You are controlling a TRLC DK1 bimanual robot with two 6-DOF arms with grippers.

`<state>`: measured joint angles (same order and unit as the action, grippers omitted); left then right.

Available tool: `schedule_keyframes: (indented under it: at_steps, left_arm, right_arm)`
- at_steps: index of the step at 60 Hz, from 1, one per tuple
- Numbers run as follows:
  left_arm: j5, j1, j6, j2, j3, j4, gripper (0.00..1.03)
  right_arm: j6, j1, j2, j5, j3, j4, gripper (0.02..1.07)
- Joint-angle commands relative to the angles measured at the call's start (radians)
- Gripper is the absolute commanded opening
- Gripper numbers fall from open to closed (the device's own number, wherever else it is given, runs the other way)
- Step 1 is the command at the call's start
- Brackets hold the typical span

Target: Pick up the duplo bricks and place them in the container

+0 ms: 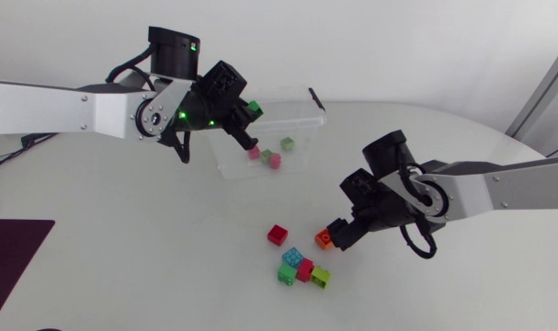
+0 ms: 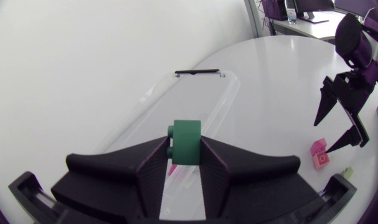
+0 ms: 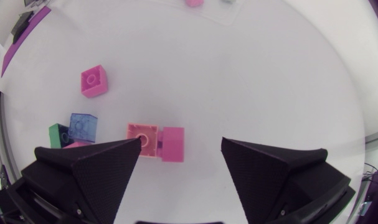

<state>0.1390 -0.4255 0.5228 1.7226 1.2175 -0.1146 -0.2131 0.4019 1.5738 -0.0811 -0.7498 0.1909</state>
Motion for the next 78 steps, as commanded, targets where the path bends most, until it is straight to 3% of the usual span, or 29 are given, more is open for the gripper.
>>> schedule_keyframes:
  at_steps: [1, 22, 49, 55, 65, 71, 78]
  left_arm:
    - [-0.007, 0.005, -0.014, -0.015, 0.014, -0.013, 0.13]
    - [-0.007, 0.004, -0.012, -0.026, -0.01, -0.014, 0.13]
    - [-0.007, 0.01, 0.003, -0.041, -0.001, -0.01, 0.14]
    - [-0.007, 0.016, -0.001, -0.02, 0.036, -0.005, 0.13]
    - [-0.035, 0.027, -0.041, 0.055, 0.126, -0.014, 0.14]
    - [-0.058, 0.031, -0.081, 0.1, 0.172, -0.02, 0.14]
    - [-0.104, 0.021, -0.121, 0.163, 0.228, -0.02, 0.14]
  right_arm:
    - [-0.014, -0.021, 0.032, -0.002, 0.0, -0.005, 1.0]
    - [-0.054, -0.117, 0.057, -0.003, -0.02, -0.016, 0.99]
    - [-0.008, -0.023, 0.077, 0.007, -0.059, 0.001, 0.98]
    - [-0.016, -0.028, 0.092, 0.007, -0.069, 0.001, 0.93]
    - [-0.109, -0.084, 0.077, -0.059, -0.08, 0.015, 0.9]
    - [-0.226, -0.123, 0.058, -0.135, -0.1, 0.087, 0.9]
    - [-0.359, -0.133, 0.035, -0.155, -0.1, 0.137, 0.9]
